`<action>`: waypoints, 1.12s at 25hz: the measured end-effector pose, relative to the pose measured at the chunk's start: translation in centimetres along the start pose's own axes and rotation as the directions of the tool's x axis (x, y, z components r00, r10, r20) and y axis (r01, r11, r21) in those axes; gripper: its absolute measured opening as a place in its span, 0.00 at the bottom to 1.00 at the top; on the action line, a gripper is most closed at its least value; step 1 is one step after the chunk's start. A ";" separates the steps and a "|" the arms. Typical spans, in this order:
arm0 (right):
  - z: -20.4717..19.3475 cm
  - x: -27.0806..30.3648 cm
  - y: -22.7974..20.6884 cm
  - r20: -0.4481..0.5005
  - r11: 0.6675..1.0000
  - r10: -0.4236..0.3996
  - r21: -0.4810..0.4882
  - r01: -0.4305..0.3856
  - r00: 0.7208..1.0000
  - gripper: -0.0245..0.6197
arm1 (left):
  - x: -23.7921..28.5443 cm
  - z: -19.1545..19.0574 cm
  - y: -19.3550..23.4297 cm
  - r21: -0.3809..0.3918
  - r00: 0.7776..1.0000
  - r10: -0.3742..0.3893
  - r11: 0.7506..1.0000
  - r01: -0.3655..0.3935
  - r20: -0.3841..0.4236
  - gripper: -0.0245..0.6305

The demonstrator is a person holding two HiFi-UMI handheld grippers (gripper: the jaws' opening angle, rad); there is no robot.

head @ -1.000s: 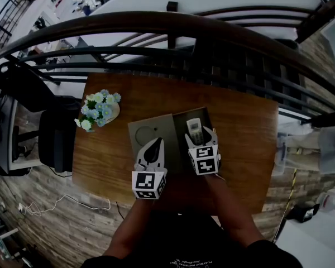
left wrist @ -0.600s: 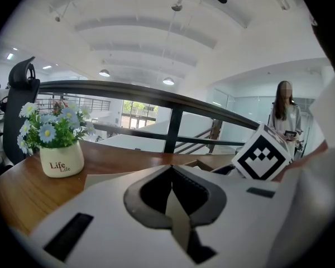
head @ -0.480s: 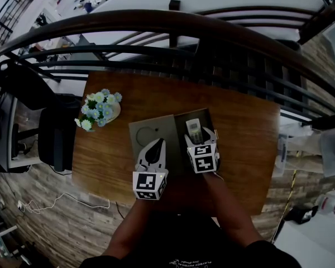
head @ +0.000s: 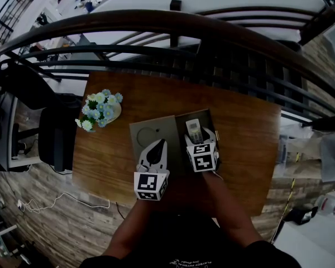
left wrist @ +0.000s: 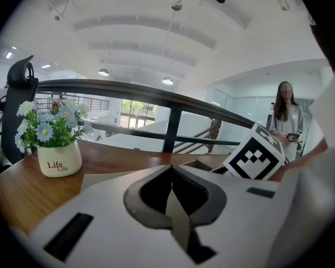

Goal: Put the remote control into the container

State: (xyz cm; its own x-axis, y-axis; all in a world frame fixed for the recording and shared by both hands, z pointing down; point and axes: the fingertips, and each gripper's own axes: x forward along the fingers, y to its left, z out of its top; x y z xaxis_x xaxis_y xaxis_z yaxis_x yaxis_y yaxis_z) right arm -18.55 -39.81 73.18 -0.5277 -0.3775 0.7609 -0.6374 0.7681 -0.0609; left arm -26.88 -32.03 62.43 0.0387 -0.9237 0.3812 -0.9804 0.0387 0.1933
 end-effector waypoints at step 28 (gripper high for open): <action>0.9 -1.5 0.5 0.040 0.998 -0.025 -0.048 0.027 0.999 0.47 | -2.4 0.6 -1.0 0.023 1.000 0.001 1.000 -0.001 0.012 0.05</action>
State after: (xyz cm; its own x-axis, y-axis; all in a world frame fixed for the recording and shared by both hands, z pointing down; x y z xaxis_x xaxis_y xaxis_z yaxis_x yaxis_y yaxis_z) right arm -18.60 -39.29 71.45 -0.5336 -0.4166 0.7360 -0.6234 0.7818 -0.0094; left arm -26.09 -30.09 60.74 0.0352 -0.9281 0.3706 -0.9846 0.0314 0.1721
